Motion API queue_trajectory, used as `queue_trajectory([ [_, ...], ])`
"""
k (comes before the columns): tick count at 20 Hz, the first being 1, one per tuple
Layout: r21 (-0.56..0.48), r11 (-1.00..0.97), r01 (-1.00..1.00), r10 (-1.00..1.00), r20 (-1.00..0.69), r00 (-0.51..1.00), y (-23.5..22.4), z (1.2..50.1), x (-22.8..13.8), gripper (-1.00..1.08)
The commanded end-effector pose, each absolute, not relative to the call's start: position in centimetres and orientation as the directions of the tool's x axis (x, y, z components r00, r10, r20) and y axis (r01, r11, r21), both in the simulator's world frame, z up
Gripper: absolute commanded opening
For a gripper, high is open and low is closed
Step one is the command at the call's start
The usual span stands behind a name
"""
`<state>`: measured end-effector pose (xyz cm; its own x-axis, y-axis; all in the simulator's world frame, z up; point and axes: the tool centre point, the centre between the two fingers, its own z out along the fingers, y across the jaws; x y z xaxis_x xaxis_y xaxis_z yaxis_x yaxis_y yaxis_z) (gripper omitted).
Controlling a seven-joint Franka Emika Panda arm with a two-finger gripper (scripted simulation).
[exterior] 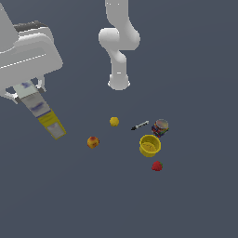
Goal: Pick up a designated object from a clutter of objects.
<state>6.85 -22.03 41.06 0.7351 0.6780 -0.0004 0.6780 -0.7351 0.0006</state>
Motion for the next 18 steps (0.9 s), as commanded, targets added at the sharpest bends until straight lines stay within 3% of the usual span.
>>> queue_trajectory([
  [1, 0.0, -0.735, 0.678, 0.678, 0.0, 0.735, -22.1, 42.1, 7.5, -1.0],
  [18, 0.0, -0.735, 0.678, 0.678, 0.0, 0.735, -22.4, 44.8, 9.1, -1.0],
])
